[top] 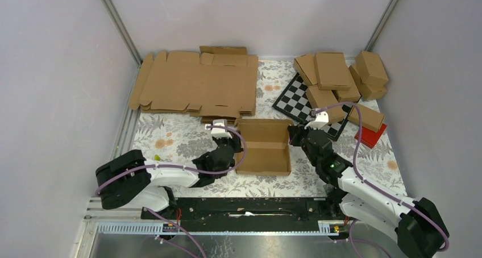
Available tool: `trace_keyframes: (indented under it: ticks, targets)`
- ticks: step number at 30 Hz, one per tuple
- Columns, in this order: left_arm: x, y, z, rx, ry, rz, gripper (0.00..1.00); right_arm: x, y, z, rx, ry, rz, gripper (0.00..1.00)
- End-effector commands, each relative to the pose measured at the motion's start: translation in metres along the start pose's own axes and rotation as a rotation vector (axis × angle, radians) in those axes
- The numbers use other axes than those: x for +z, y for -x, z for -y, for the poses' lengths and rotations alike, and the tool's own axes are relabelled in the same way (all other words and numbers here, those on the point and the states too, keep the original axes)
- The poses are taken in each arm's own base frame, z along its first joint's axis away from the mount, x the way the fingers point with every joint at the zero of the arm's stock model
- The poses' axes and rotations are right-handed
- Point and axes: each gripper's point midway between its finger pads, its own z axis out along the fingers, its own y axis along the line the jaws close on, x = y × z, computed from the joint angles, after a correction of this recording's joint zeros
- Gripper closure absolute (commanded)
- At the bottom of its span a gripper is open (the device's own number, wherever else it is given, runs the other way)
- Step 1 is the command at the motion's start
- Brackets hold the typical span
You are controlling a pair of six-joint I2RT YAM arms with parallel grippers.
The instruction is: Fold the paper box
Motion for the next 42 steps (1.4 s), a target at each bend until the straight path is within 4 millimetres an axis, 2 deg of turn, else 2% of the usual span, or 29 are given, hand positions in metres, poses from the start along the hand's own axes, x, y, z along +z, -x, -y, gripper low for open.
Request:
trace_keyframes:
  ticks: [1, 5, 10, 16, 18, 24, 27, 29, 31, 36, 42]
  targets:
    - [-0.019, -0.002, 0.021, -0.090, -0.081, -0.020, 1.00, -0.013, 0.004, -0.012, 0.061, 0.050, 0.019, 0.94]
    - [-0.028, -0.009, 0.015, -0.091, -0.079, -0.040, 1.00, -0.022, 0.003, -0.011, 0.061, 0.068, 0.012, 0.85]
    - [-0.036, -0.014, 0.015, -0.074, -0.100, -0.058, 1.00, -0.031, 0.002, -0.016, 0.054, 0.087, -0.044, 0.80]
    - [-0.042, -0.020, 0.016, -0.049, -0.113, -0.075, 1.00, -0.045, 0.018, -0.027, -0.006, 0.083, -0.135, 0.34]
    - [-0.043, -0.021, 0.017, -0.049, -0.117, -0.075, 1.00, -0.048, 0.026, -0.033, -0.022, 0.092, -0.154, 0.22]
    - [-0.046, -0.020, 0.017, -0.035, -0.119, -0.072, 1.00, -0.050, 0.042, -0.040, -0.017, 0.020, -0.235, 0.05]
    - [-0.048, -0.019, 0.020, -0.021, -0.126, -0.067, 1.00, -0.050, 0.059, -0.037, 0.042, -0.089, -0.247, 0.02]
    - [-0.048, -0.019, 0.021, -0.012, -0.126, -0.063, 1.00, -0.049, 0.068, -0.034, 0.089, -0.173, -0.253, 0.05]
    - [-0.049, -0.020, 0.022, -0.002, -0.126, -0.062, 1.00, -0.047, 0.068, -0.031, 0.110, -0.254, -0.299, 0.06]
    - [-0.053, -0.019, 0.025, 0.012, -0.136, -0.057, 1.00, -0.042, 0.043, -0.016, 0.063, -0.409, -0.442, 0.02]
    - [-0.057, -0.024, 0.027, 0.064, -0.143, -0.067, 1.00, -0.052, 0.022, -0.013, 0.109, -0.397, -0.493, 0.01]
